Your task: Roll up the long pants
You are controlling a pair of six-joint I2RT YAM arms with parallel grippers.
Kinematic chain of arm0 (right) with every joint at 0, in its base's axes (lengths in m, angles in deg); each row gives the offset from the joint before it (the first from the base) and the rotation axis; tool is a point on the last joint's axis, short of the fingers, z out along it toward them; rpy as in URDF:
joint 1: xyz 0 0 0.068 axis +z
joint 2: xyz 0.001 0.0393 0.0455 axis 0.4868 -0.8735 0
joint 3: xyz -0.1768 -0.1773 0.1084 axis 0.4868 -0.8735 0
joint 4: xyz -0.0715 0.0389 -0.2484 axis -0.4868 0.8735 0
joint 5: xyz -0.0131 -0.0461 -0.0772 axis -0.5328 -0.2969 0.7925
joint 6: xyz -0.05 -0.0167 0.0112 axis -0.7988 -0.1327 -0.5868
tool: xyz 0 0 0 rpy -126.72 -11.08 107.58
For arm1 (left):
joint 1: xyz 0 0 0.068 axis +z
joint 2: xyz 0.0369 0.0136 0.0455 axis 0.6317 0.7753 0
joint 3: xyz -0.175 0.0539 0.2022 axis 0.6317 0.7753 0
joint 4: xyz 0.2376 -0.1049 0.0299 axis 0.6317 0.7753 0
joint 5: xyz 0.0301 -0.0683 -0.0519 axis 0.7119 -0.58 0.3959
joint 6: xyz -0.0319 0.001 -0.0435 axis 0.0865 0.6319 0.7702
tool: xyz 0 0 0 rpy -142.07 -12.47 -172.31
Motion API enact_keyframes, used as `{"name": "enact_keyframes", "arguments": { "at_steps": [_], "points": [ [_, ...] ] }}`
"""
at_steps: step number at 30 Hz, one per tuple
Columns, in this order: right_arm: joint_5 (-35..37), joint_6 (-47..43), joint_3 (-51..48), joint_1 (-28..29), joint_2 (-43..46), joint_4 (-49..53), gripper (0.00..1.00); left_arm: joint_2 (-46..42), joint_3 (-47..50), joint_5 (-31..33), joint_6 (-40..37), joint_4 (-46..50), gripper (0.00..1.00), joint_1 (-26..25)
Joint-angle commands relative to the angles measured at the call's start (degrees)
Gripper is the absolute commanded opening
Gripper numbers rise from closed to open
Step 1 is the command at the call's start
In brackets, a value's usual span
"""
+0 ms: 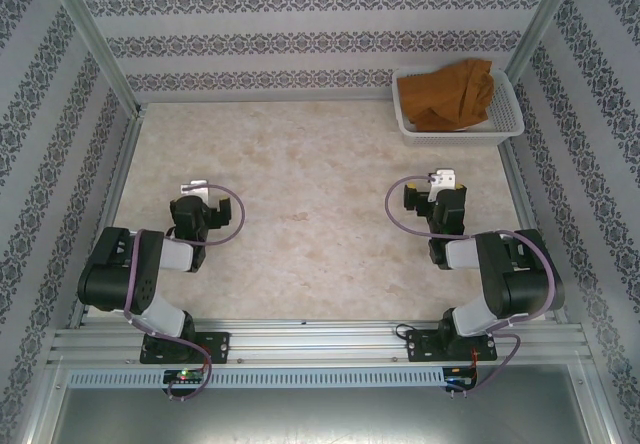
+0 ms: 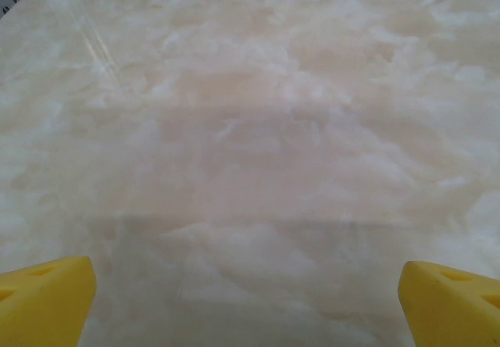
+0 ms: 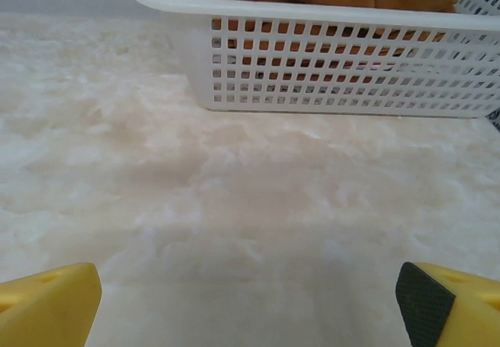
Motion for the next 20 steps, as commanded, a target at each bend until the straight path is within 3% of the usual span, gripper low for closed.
{"name": "enact_keyframes", "arguments": {
  "at_steps": [1,20],
  "points": [
    [-3.61,1.03,2.09,-1.47,0.3,0.03,0.98,-0.6,-2.9,-2.31,0.21,-0.22,1.0,1.14],
    [-5.81,1.41,2.68,-2.44,0.83,1.8,0.98,-0.22,-2.93,-2.79,-0.1,-1.04,1.0,1.1]
  ]
}}
